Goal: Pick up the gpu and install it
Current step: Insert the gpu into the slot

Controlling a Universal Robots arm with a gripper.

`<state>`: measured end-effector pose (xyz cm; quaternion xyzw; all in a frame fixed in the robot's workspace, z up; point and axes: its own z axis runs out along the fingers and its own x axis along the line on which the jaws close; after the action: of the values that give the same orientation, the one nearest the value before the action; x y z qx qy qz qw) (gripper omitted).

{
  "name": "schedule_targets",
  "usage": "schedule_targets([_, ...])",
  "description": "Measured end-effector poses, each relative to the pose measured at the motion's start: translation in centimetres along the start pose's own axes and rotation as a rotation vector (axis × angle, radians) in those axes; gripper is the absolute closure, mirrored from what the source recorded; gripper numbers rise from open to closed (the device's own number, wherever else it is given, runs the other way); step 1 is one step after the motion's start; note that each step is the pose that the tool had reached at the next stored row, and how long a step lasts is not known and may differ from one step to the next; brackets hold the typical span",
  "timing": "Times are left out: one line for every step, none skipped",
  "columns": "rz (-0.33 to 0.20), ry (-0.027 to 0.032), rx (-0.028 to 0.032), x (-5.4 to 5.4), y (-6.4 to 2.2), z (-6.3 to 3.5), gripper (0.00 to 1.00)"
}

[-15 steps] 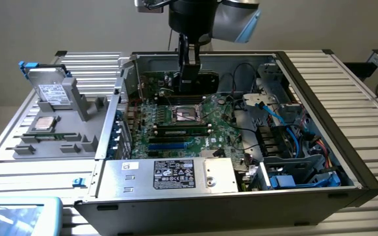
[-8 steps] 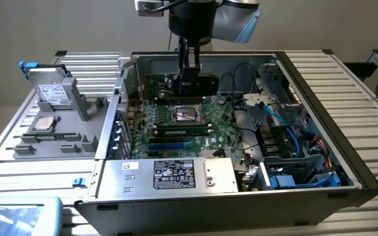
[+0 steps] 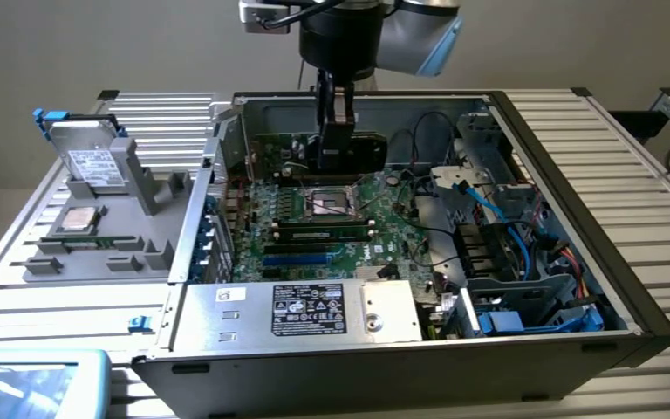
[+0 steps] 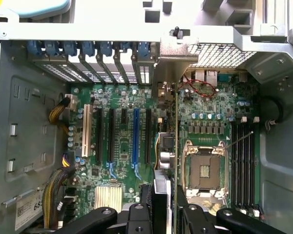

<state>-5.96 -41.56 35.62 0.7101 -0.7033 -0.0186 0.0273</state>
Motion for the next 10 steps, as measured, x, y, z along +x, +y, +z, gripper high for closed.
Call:
schedule_targets([0.000, -0.0001, 0.0000, 0.02, 0.00, 0.03, 0.71])
schedule_targets([0.000, 0.0000, 0.0000, 0.04, 0.00, 0.05, 0.71])
schedule_targets([0.000, 0.0001, -0.0001, 0.06, 0.00, 0.08, 0.71])
schedule_targets([0.000, 0.0000, 0.0000, 0.07, -0.01, 0.11, 0.71])
schedule_targets([0.000, 0.0001, -0.0001, 0.08, -0.01, 0.14, 0.71])
schedule_targets([0.000, 0.0000, -0.0001, 0.10, -0.01, 0.16, 0.71])
schedule_targets([0.000, -0.0003, 0.0000, 0.13, -0.01, 0.19, 0.71])
schedule_targets([0.000, -0.0004, 0.0000, 0.18, -0.02, 0.21, 0.71])
schedule_targets([0.000, -0.0006, 0.0001, 0.21, -0.02, 0.25, 0.71])
schedule_targets([0.000, -0.0006, 0.0001, 0.24, -0.01, 0.26, 0.71])
